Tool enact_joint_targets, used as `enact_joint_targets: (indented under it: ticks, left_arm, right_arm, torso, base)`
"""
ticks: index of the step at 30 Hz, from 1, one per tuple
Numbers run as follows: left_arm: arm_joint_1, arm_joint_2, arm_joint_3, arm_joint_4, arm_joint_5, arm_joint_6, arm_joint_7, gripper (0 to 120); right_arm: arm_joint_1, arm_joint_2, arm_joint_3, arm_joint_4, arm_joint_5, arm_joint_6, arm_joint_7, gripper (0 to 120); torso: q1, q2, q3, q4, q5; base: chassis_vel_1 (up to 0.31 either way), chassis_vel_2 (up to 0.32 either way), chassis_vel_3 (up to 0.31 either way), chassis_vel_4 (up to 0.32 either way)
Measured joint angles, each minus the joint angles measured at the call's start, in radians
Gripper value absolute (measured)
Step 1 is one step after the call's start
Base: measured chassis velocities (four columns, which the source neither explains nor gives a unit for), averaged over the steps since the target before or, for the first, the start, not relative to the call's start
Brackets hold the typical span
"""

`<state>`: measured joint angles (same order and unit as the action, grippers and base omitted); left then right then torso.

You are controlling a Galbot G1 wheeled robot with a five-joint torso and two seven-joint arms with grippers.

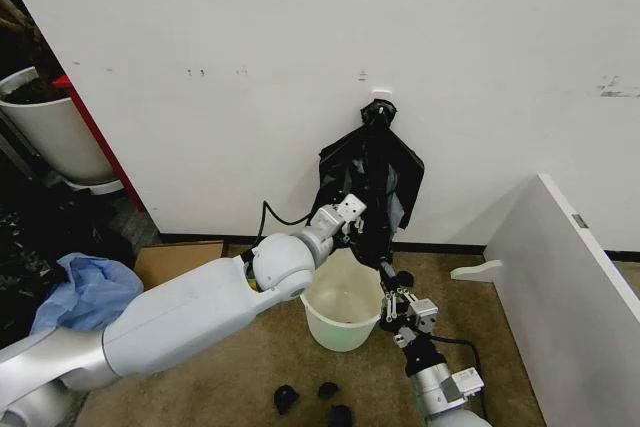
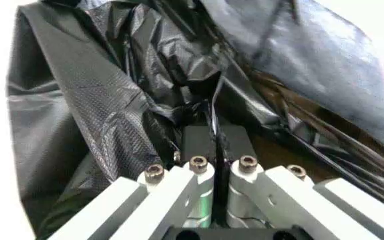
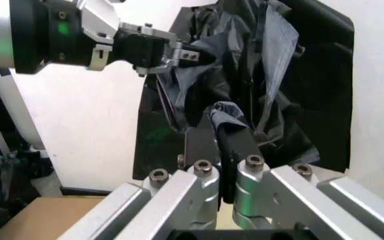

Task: Place the garbage bag over the trash bin.

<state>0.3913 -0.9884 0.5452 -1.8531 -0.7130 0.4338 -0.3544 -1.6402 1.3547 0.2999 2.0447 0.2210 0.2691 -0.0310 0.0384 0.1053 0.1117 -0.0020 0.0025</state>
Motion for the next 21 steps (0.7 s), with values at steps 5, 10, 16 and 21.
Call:
enact_joint_targets:
  ticks: [5, 10, 16, 21]
  left_arm:
    - [0.078, 0.006, -0.073, -0.004, -0.003, -0.137, -0.013, 0]
    - [0.156, 0.008, -0.151, -0.027, -0.007, -0.224, -0.02, 0]
    - [0.227, 0.054, -0.216, -0.059, -0.006, -0.288, -0.016, 0]
    - [0.263, 0.058, -0.248, -0.068, 0.0, -0.295, -0.014, 0]
  right_arm:
    - [-0.001, 0.001, -0.008, 0.012, 0.0, -0.002, 0.003, 0]
    - [-0.028, -0.007, 0.0, 0.05, 0.008, -0.002, 0.001, 11]
    - [-0.098, -0.048, 0.02, 0.155, 0.002, -0.027, -0.029, 38]
    - [-0.072, -0.087, 0.039, 0.19, 0.001, -0.078, -0.004, 52]
  torso:
    - [0.0, 0.0, 0.0, 0.0001, 0.0]
    - [0.0, 0.0, 0.0, 0.0, 0.0]
    - [0.0, 0.0, 0.0, 0.0001, 0.0]
    - [0.0, 0.0, 0.0, -0.0001, 0.0]
  base:
    - [0.0, 0.0, 0.0, 0.0]
    - [0.0, 0.0, 0.0, 0.0]
    - [0.0, 0.0, 0.0, 0.0]
    - [0.0, 0.0, 0.0, 0.0]
